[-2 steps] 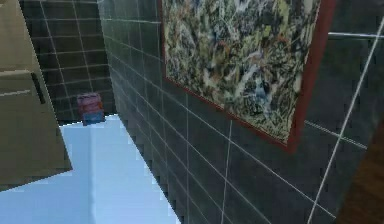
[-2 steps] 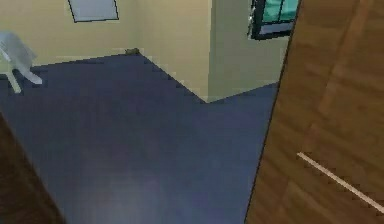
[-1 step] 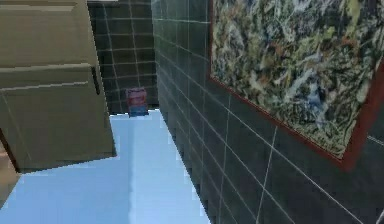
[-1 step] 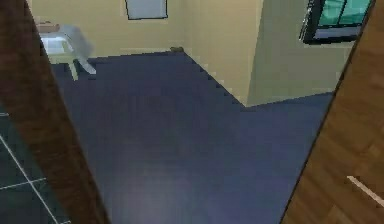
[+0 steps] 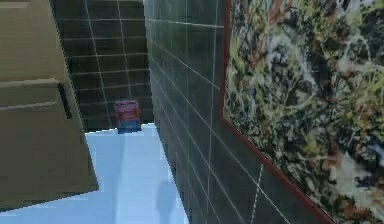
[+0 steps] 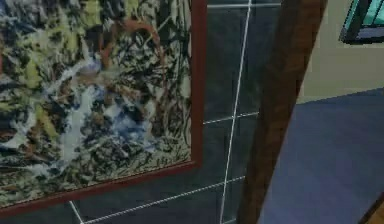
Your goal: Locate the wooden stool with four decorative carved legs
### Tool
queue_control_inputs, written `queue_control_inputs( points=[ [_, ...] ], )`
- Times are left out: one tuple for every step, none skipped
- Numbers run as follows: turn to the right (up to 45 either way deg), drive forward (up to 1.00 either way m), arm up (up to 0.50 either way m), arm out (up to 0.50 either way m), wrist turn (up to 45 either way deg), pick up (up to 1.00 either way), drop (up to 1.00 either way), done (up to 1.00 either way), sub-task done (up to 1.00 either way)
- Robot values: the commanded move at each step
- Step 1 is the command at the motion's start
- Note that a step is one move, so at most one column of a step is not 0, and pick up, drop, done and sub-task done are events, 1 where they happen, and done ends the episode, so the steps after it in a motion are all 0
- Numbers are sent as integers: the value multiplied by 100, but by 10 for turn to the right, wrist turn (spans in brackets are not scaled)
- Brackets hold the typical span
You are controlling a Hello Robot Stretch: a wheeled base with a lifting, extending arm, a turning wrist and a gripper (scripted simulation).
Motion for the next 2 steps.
queue_control_inputs(
  points=[
    [-450, 0, 0, 0, 0, 0, 0, 0, 0],
    [-360, 0, 0, 0, 0, 0, 0, 0, 0]
  ],
)
